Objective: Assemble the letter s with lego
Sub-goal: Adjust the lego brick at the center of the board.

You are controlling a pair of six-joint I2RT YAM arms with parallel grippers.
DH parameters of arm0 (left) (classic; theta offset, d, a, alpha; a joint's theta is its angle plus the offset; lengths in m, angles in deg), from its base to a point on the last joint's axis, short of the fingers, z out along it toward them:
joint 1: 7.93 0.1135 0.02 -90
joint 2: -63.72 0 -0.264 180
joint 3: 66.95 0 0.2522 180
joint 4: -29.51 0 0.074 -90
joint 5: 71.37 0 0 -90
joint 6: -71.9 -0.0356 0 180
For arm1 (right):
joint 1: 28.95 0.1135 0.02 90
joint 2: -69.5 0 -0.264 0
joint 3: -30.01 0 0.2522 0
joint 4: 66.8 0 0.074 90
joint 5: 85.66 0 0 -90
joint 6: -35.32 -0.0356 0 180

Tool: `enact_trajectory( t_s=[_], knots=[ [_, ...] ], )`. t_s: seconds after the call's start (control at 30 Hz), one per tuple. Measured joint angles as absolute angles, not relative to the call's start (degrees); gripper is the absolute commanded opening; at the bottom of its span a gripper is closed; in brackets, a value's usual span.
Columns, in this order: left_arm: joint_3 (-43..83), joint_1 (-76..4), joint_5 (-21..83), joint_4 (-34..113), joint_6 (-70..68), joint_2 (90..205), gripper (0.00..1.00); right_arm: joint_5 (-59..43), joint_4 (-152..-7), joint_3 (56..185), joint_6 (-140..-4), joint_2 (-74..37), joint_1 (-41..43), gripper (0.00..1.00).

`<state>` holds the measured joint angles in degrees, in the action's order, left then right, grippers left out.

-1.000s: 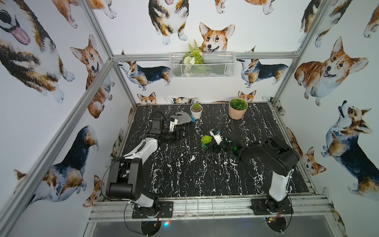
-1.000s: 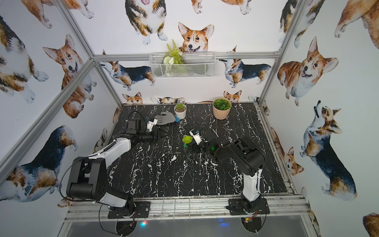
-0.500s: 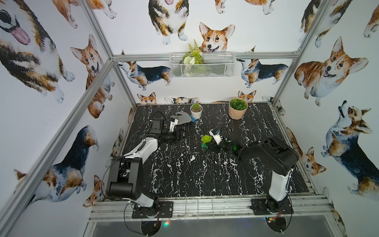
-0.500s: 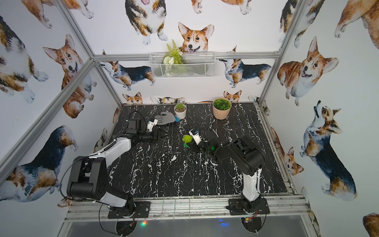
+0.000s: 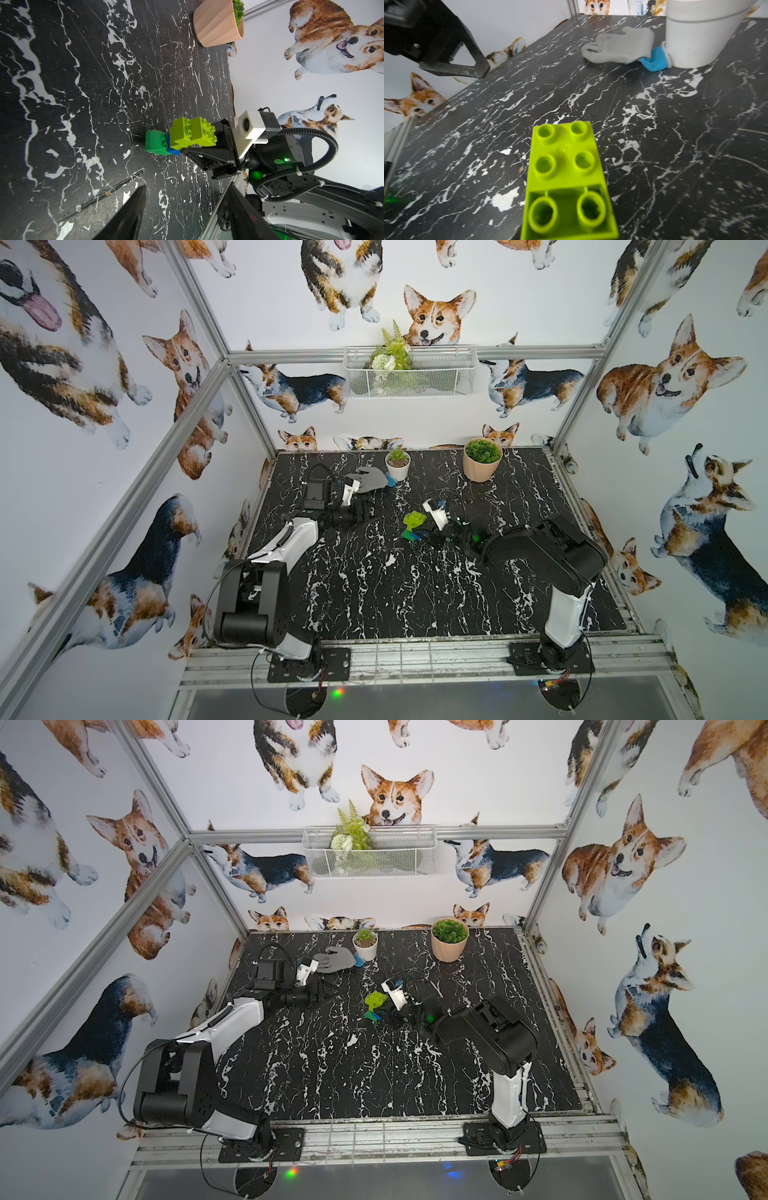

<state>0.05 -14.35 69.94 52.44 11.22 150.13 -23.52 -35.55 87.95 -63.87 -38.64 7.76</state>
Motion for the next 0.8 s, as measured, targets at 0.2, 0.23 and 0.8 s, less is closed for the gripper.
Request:
enact_trajectory(
  t_s=[0.2,0.23,0.8],
  knots=[
    [0.2,-12.1,69.9,53.6,11.1,148.3,0.64,-33.8,-36.7,90.5,-76.7,-40.4,7.8,0.35],
    [0.2,-11.6,69.9,53.6,11.1,148.0,0.64,-35.8,-36.9,90.9,-79.0,-41.0,7.8,0.35],
    [0.1,-8.3,69.9,54.0,11.2,146.9,0.65,-54.5,-50.1,102.9,-94.5,-50.9,9.6,0.37]
  ],
)
